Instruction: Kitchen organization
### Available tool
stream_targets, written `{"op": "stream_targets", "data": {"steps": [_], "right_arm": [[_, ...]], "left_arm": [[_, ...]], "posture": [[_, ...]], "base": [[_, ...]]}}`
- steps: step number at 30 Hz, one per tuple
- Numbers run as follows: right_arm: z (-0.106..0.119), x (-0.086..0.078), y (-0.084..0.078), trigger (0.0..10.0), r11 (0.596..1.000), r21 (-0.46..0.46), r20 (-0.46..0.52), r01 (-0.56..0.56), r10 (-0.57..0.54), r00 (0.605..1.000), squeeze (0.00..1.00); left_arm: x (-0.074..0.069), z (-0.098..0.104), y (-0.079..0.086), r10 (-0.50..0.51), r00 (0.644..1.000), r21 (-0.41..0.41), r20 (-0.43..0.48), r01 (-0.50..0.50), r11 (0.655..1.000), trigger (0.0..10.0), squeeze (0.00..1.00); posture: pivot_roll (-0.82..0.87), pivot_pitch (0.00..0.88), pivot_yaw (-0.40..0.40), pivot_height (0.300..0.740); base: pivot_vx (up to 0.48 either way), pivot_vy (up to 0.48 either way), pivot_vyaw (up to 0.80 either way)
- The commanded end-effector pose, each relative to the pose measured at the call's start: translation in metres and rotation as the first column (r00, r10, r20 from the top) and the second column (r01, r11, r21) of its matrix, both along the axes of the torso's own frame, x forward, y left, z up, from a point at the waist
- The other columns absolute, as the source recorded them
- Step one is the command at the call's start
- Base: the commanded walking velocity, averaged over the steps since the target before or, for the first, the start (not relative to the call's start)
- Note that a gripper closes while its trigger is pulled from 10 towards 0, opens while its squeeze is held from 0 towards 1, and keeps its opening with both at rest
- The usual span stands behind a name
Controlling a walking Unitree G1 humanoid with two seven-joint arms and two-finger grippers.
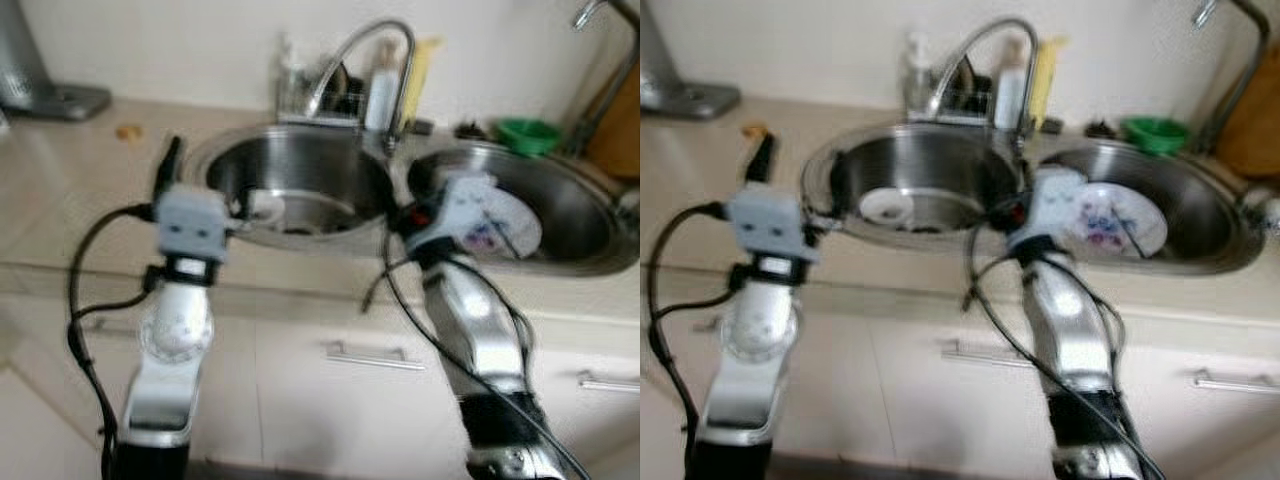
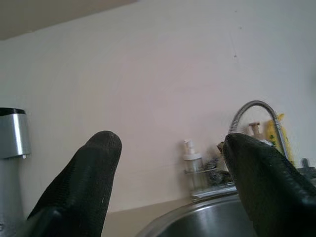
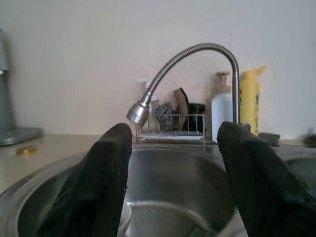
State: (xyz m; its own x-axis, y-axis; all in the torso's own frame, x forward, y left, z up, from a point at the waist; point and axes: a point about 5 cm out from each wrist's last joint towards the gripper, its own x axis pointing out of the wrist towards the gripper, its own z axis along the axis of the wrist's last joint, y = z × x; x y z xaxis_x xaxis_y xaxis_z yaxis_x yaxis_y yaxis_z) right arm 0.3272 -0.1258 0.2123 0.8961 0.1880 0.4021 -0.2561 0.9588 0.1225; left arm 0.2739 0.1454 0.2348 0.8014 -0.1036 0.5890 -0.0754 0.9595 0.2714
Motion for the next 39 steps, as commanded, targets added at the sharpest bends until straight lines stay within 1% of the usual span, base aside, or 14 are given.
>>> {"op": "stream_targets", "data": {"steps": [1, 5, 7, 9, 12, 15, 20, 26, 34, 37, 39], "right_arm": [[0.006, -0.003, 0.01, 10.0, 1.0, -0.007, 0.035, -0.027, 0.027, 0.999, 0.0], [0.004, -0.006, 0.006, 10.0, 1.0, -0.021, 0.043, -0.001, 0.002, 0.999, 0.0], [0.004, -0.006, 0.006, 10.0, 1.0, -0.023, 0.047, 0.005, -0.004, 0.999, 0.0], [0.006, -0.009, 0.003, 10.0, 0.998, -0.048, 0.09, 0.034, -0.029, 0.996, 0.0], [0.008, -0.012, 0.003, 10.0, 0.997, -0.064, 0.121, 0.046, -0.038, 0.992, 0.0], [0.006, -0.014, 0.002, 10.0, 0.994, -0.08, 0.136, 0.069, -0.058, 0.989, 0.0], [0.005, -0.016, 0.001, 10.0, 0.995, -0.067, 0.139, 0.069, -0.059, 0.989, 0.0], [0.004, -0.022, 0.001, 10.0, 0.994, -0.078, 0.174, 0.074, -0.06, 0.983, 0.0], [-0.001, -0.027, -0.003, 10.0, 0.991, -0.078, 0.172, 0.107, -0.093, 0.981, 0.0], [-0.012, -0.025, -0.012, 10.0, 0.975, -0.119, 0.121, 0.187, -0.172, 0.978, 0.0], [-0.015, -0.024, -0.016, 10.0, 0.969, -0.132, 0.104, 0.208, -0.195, 0.975, 0.0]], "left_arm": [[-0.001, -0.002, 0.004, 0.013, 1.0, 0.012, -0.003, -0.012, 1.0, 10.0, 0.0], [0.0, -0.004, 0.004, 0.006, 1.0, 0.016, -0.009, -0.006, 1.0, 10.0, 0.0], [0.0, -0.005, 0.004, 0.005, 1.0, 0.014, -0.01, -0.004, 1.0, 10.0, 0.0], [0.0, -0.008, 0.001, 0.003, 1.0, 0.049, -0.018, -0.002, 0.999, 10.0, 0.0], [-0.001, -0.008, 0.0, -0.014, 1.0, 0.04, -0.005, 0.014, 0.999, 10.0, 0.0], [-0.001, -0.012, -0.003, -0.024, 1.0, 0.062, -0.018, 0.025, 0.998, 10.0, 0.0], [-0.001, -0.013, -0.004, -0.026, 0.999, 0.064, -0.021, 0.027, 0.998, 10.0, 0.0], [-0.002, -0.017, -0.006, -0.033, 0.999, 0.081, -0.032, 0.035, 0.996, 10.0, 0.0], [-0.002, -0.019, -0.008, -0.041, 0.998, 0.096, -0.039, 0.044, 0.994, 10.0, 0.0], [-0.001, -0.022, -0.009, -0.046, 0.998, 0.102, -0.048, 0.051, 0.994, 10.0, 0.0], [-0.001, -0.023, -0.01, -0.048, 0.997, 0.104, -0.054, 0.054, 0.993, 10.0, 0.0]], "posture": [[0.1, 0.0, -0.071, 0.74], [0.1, 0.0, -0.068, 0.74], [0.1, 0.0, -0.066, 0.74], [0.1, 0.0, -0.066, 0.74], [0.09, 0.0, -0.065, 0.74], [0.09, 0.0, -0.064, 0.74], [0.09, 0.0, -0.065, 0.74], [0.09, 0.0, -0.063, 0.74], [0.08, 0.0, -0.059, 0.74], [0.08, 0.0, -0.057, 0.74], [0.08, 0.0, -0.055, 0.74]], "base": [[0.0, 0.48, 0.0], [0.0, 0.361, 0.0], [0.0, 0.0, 0.0], [0.0, 0.0, 0.0], [0.0, 0.0, -0.43], [0.0, 0.0, -0.8], [0.0, 0.0, -0.8], [0.0, 0.0, -0.8], [0.0, 0.0, -0.8], [0.0, 0.0, -0.27], [0.0, -0.326, 0.0]]}}
